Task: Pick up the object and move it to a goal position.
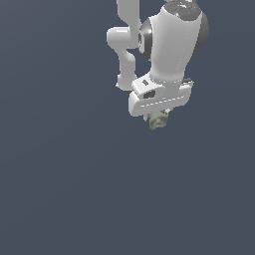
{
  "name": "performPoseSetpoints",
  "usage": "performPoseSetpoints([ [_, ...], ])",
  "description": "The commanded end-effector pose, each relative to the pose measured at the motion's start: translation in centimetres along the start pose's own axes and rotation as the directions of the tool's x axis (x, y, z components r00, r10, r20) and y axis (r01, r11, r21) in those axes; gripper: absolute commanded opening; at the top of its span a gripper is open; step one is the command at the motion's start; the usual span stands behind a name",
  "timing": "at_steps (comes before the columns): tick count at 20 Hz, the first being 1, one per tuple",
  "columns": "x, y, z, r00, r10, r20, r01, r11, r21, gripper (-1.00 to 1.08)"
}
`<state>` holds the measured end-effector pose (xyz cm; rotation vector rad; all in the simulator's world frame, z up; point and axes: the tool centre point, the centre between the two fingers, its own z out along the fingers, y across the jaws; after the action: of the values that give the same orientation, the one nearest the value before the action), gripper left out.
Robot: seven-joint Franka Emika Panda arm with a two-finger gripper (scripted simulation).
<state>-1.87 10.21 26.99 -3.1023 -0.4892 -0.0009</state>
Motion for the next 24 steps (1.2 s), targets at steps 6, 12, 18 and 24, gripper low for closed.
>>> performPoseSetpoints([
  [6,1.7,0.1,-7.3,1.0,0.0,0.001,0.0,1.0,0.0,-1.0],
  [12,2.8,0.2,-11.6,1.0,0.0,0.001,0.0,1.0,0.0,-1.0],
  [18,3.5,0.3,-14.1,1.0,0.001,0.001,-0.001,1.0,-0.001,-1.0],
  [24,3.9,0.3,-15.2,1.0,0.001,0.001,-0.001,1.0,-0.001,-1.0],
])
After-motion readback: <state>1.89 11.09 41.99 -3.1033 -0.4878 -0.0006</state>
